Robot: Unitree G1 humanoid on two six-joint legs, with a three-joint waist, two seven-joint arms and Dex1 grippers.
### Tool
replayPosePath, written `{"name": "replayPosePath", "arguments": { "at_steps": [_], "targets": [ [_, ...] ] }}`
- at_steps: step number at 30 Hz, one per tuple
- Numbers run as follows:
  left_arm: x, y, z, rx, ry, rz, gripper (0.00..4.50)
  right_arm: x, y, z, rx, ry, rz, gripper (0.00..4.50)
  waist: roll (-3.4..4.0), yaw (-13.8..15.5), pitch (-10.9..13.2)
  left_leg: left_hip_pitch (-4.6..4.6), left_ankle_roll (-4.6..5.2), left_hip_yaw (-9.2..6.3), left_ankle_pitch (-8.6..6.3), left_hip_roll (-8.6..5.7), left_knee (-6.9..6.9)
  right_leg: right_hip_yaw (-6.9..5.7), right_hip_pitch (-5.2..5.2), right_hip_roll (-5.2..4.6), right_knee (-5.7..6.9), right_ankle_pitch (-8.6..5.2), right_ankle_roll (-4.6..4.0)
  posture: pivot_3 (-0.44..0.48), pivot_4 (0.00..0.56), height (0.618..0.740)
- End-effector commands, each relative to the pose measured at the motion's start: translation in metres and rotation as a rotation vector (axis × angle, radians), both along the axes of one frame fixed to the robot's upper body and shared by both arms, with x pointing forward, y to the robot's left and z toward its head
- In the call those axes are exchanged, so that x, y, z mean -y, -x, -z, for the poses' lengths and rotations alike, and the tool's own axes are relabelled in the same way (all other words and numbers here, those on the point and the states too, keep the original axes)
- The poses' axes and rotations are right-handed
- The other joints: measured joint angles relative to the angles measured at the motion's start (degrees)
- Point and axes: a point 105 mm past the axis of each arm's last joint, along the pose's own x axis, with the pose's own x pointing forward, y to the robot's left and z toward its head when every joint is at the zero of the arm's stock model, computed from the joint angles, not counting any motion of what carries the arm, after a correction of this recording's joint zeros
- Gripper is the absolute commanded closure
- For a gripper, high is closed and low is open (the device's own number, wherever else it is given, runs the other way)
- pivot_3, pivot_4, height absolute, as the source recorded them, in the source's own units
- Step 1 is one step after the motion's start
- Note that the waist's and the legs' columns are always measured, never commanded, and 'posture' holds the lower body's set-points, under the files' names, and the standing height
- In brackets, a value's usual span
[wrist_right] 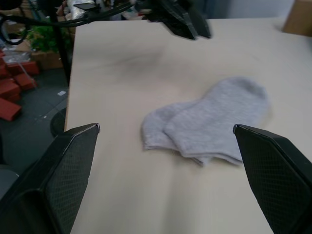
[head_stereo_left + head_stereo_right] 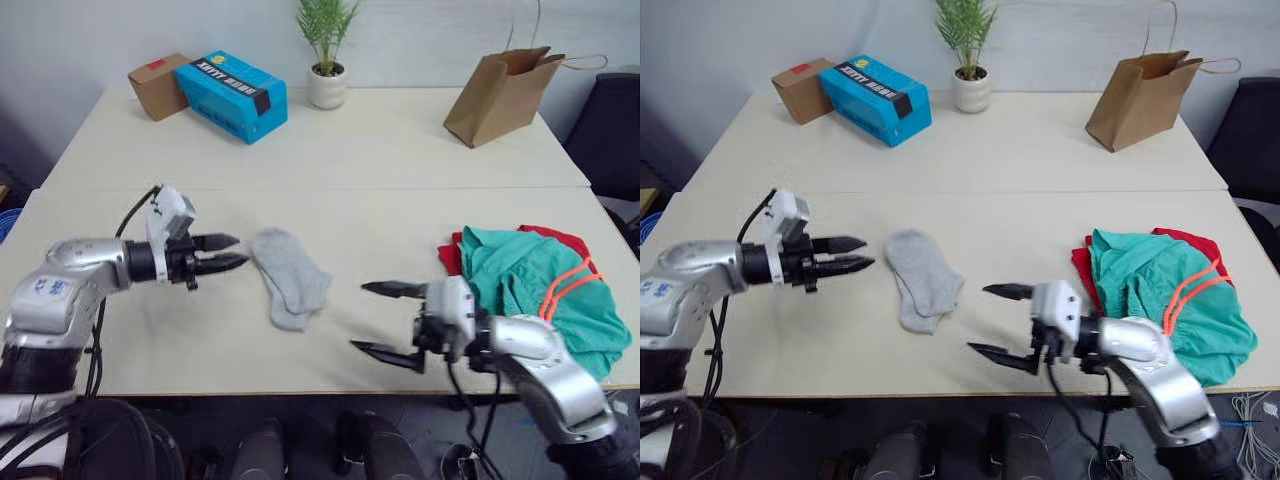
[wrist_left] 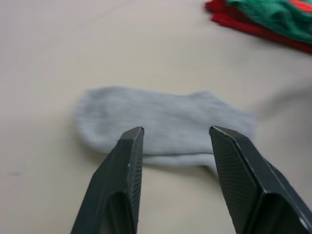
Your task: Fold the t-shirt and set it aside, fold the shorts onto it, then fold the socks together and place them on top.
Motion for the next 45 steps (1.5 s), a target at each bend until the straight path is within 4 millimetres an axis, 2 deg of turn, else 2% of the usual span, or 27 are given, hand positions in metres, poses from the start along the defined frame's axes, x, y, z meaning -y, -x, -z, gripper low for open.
{"name": "replayPosePath", "arguments": {
  "at_steps": [1, 3, 5, 9, 13, 14, 20, 24, 31, 36, 40, 45],
  "targets": [
    [-0.005, -0.028, 0.011, 0.052, -0.095, -0.034, 3.22, -0.021, 0.003, 0.013, 0.02, 0.035, -0.066, 0.19, -0.06, -0.3, -0.01, -0.08, 0.05, 0.03, -0.03, 0.02, 0.05, 0.0, -0.04, 0.01, 0.0, 0.02, 0.02, 0.0, 0.15, 0.74],
    [-0.006, -0.044, 0.017, 0.081, -0.138, -0.048, 3.86, -0.034, -0.002, 0.018, 0.023, 0.029, -0.075, 0.61, -0.09, -0.57, -0.02, -0.07, 0.08, 0.11, -0.07, 0.01, 0.08, 0.01, -0.03, 0.0, -0.03, 0.02, 0.07, 0.0, 0.15, 0.74],
    [-0.004, -0.055, 0.019, 0.099, -0.138, -0.056, 4.47, -0.043, -0.004, 0.023, 0.034, 0.047, -0.095, 1.28, -0.14, -0.85, 0.01, -0.08, -0.08, 0.29, 0.01, 0.04, 0.14, 0.02, -0.09, -0.02, 0.01, 0.02, 0.07, 0.0, 0.15, 0.74],
    [0.001, -0.08, 0.025, 0.122, -0.176, -0.112, 4.5, -0.062, -0.016, 0.035, 0.026, 0.09, -0.108, 2.85, -0.3, -1.56, 0.07, -0.09, -0.17, 0.35, 0.07, 0.08, 0.26, 0.01, -0.13, 0.0, 0.1, 0.02, 0.07, 0.0, 0.15, 0.74],
    [0.008, -0.088, 0.032, 0.091, -0.195, -0.115, 4.5, -0.079, -0.028, 0.033, 0.034, 0.073, -0.085, 4.31, -0.31, -2.15, 0.06, -0.08, -0.18, 0.39, 0.08, 0.08, 0.29, 0.03, -0.14, -0.02, 0.18, 0.02, 0.07, 0.0, 0.15, 0.74],
    [0.009, -0.09, 0.032, 0.094, -0.197, -0.119, 4.5, -0.083, -0.029, 0.033, 0.031, 0.073, -0.093, 4.45, -0.31, -2.22, 0.06, -0.07, -0.19, 0.39, 0.08, 0.09, 0.29, 0.03, -0.14, -0.02, 0.19, 0.02, 0.07, 0.0, 0.15, 0.74],
    [0.012, -0.084, 0.044, 0.03, -0.199, -0.058, 4.5, -0.09, -0.027, 0.049, -0.025, 0.125, -0.13, 4.45, -0.31, -2.27, 0.06, -0.08, -0.25, 0.41, 0.12, 0.1, 0.29, 0.03, -0.2, -0.01, 0.25, 0.02, 0.07, 0.0, 0.15, 0.74],
    [0.009, -0.075, 0.05, -0.013, -0.175, -0.014, 4.5, -0.077, -0.029, 0.051, -0.044, 0.151, -0.118, 4.45, -0.31, -2.21, 0.06, -0.07, -0.25, 0.4, 0.11, 0.1, 0.36, 0.03, -0.18, -0.02, 0.28, 0.02, 0.07, 0.0, 0.15, 0.74],
    [0.0, -0.054, 0.063, -0.059, -0.139, 0.05, 4.5, -0.04, -0.043, 0.047, -0.041, 0.204, -0.076, 4.45, -0.31, -2.43, 0.06, -0.03, -0.23, 0.4, 0.1, 0.12, 0.4, 0.06, -0.17, -0.03, 0.34, 0.01, 0.07, 0.0, 0.15, 0.74],
    [-0.005, -0.022, 0.073, -0.098, -0.116, 0.074, 4.5, -0.007, -0.059, 0.046, -0.034, 0.242, -0.003, 4.45, -0.3, -3.25, 0.06, 0.08, -0.25, 0.41, 0.1, 0.12, 0.36, 0.11, -0.08, -0.06, 0.37, 0.01, 0.06, 0.0, 0.15, 0.74],
    [-0.007, 0.015, 0.074, -0.125, -0.083, 0.063, 4.5, 0.018, -0.071, 0.048, -0.02, 0.273, 0.058, 4.45, -0.28, -3.63, 0.04, 0.19, -0.26, 0.48, 0.1, 0.13, 0.28, 0.24, -0.06, -0.07, 0.4, 0.01, 0.06, 0.0, 0.15, 0.74],
    [-0.014, 0.047, 0.074, -0.158, -0.08, 0.024, 4.5, 0.031, -0.078, 0.044, -0.007, 0.253, 0.084, 4.45, -0.28, -3.42, 0.04, 0.3, -0.3, 0.47, 0.12, 0.11, 0.11, 0.32, -0.07, -0.07, 0.4, 0.0, 0.05, 0.0, 0.15, 0.74]
  ]
}}
